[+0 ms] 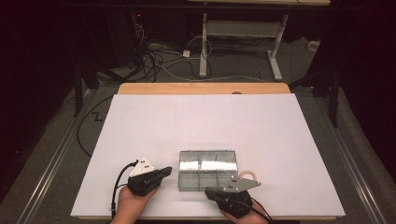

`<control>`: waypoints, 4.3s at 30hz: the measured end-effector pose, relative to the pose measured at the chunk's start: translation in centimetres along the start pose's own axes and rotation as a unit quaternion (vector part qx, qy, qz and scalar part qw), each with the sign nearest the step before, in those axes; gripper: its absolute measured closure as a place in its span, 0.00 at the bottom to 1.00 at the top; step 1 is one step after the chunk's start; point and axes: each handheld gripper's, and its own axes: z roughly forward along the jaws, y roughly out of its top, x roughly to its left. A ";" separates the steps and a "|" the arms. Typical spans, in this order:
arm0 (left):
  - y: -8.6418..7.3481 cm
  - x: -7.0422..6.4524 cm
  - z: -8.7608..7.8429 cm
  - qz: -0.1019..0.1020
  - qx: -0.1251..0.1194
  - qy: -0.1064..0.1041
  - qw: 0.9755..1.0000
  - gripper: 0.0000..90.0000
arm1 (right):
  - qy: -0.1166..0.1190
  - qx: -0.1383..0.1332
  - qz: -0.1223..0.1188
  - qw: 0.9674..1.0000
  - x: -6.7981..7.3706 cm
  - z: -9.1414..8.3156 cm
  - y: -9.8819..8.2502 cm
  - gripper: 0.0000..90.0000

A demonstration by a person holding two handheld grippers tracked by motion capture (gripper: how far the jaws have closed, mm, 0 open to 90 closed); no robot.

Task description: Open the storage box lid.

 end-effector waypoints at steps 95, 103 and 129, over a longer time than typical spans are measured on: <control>1.0 -3.2 -0.9 0.011 -0.031 -0.080 0.996 0.98 | -0.009 -0.061 -0.012 0.998 0.1 -2.3 2.0 1.00; 1.1 -3.2 -1.0 0.010 -0.036 -0.082 0.996 0.98 | -0.019 -0.059 -0.008 0.998 -0.4 -2.6 1.6 1.00; 2.2 -2.3 -0.6 0.008 -0.051 -0.084 0.995 0.98 | -0.088 -0.078 0.027 0.993 -3.0 -6.7 -0.3 1.00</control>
